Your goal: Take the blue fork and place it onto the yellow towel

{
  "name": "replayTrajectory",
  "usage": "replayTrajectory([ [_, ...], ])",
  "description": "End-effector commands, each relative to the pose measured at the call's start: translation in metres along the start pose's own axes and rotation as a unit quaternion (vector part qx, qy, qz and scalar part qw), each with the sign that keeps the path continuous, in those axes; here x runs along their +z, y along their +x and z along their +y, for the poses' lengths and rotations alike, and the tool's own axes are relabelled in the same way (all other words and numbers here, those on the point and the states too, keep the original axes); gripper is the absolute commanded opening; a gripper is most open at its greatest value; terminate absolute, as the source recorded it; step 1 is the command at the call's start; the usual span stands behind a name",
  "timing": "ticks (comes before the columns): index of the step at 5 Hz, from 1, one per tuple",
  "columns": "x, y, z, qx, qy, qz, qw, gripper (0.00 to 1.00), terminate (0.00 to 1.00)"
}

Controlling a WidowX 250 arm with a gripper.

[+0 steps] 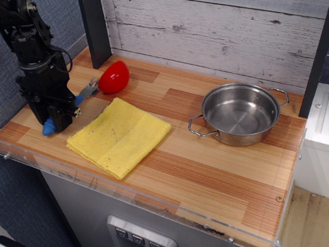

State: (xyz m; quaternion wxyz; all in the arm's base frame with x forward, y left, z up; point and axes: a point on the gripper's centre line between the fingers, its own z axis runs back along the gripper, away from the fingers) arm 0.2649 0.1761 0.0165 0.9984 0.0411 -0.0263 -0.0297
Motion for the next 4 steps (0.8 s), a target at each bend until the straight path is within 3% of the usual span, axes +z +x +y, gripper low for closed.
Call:
replayTrajectory([
  [1,0.063,-0.006,0.0,0.037,0.042,-0.045,0.9974,0.0,0.0],
  [2,0.083,-0.007,-0.022,0.024,0.044,-0.062,0.9968,0.0,0.0],
  [4,0.08,-0.008,-0.083,-0.031,0.024,-0.062,0.9973,0.0,0.0],
])
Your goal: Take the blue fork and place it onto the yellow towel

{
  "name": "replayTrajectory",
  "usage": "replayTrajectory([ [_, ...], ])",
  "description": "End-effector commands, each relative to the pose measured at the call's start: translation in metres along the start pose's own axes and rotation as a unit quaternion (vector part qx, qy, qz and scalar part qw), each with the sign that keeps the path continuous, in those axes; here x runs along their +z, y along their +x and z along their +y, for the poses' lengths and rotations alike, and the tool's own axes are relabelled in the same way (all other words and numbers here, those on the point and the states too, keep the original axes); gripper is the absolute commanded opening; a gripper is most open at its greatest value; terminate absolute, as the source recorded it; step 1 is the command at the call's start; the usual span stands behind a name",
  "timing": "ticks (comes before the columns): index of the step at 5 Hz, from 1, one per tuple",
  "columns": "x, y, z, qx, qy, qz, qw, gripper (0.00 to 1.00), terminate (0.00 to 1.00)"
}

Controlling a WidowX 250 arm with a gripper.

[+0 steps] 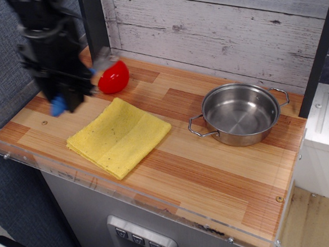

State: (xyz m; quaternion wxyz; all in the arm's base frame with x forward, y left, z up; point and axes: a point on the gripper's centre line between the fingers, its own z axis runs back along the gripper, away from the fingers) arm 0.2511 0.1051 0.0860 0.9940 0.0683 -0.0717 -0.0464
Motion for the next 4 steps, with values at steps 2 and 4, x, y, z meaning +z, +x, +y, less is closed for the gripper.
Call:
replayTrajectory([
  [2,-0.032,-0.012,-0.036,-0.027,-0.046,0.021,0.9983,0.0,0.0],
  [4,-0.055,-0.008,-0.039,-0.038,-0.06,0.042,0.9966,0.0,0.0],
])
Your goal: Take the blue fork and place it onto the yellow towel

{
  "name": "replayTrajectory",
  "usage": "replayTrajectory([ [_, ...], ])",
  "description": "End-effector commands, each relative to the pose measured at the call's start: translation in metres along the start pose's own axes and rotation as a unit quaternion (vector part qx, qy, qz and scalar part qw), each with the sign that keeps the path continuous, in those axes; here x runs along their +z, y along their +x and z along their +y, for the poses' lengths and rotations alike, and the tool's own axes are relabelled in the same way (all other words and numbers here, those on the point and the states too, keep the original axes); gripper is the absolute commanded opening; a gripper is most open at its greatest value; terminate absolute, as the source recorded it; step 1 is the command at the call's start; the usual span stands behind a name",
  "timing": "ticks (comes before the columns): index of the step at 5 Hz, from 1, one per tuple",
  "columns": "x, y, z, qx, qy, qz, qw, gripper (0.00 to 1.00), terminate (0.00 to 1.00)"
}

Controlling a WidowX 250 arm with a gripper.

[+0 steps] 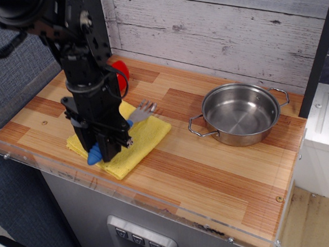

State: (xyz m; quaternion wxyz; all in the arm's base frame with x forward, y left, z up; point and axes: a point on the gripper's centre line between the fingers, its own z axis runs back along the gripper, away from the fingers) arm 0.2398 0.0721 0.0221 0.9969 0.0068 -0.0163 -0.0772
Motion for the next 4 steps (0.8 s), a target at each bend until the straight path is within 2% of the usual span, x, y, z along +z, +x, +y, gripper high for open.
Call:
replayTrajectory([
  [1,0.012,0.009,0.003,-0.009,0.011,-0.006,0.9999,1.0,0.0],
  [2,0.044,0.006,0.0,0.008,0.026,-0.027,0.9992,1.0,0.0],
  [3,0.094,-0.003,0.0,0.045,0.054,-0.066,0.9954,1.0,0.0],
  [4,0.124,-0.004,0.006,0.113,0.042,-0.074,0.9899,1.0,0.0],
])
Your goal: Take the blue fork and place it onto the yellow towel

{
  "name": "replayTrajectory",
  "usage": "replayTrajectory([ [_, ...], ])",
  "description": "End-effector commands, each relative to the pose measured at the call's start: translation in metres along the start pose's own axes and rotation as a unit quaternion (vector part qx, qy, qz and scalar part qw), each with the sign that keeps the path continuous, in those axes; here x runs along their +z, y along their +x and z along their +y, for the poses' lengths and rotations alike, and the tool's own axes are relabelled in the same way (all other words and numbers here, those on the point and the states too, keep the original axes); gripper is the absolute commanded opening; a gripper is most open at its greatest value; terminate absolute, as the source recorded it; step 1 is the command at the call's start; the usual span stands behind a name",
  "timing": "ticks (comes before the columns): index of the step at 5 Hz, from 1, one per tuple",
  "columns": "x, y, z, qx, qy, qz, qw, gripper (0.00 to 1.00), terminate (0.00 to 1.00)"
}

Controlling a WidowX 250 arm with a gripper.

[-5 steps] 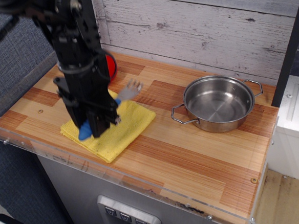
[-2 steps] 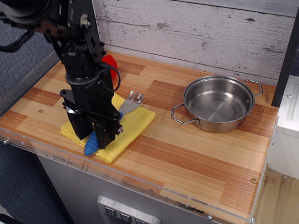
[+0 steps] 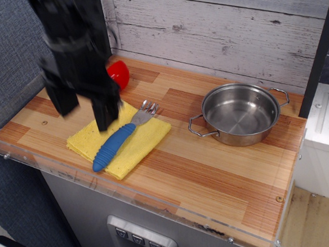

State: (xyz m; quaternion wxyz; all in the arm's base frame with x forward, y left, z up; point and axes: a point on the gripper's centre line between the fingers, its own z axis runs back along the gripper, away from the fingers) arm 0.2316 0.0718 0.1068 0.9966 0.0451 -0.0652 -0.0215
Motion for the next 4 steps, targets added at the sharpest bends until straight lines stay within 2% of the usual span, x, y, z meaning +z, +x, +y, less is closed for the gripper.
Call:
replayTrajectory([
  [1,0.027,0.012,0.007,0.082,-0.032,-0.01,0.996,1.0,0.0],
  [2,0.013,0.01,0.008,0.086,-0.056,0.015,0.9945,1.0,0.0],
  [3,0.013,0.01,0.008,0.086,-0.056,0.015,0.9945,1.0,0.0],
  [4,0.013,0.01,0.008,0.086,-0.056,0.015,0.9945,1.0,1.0],
])
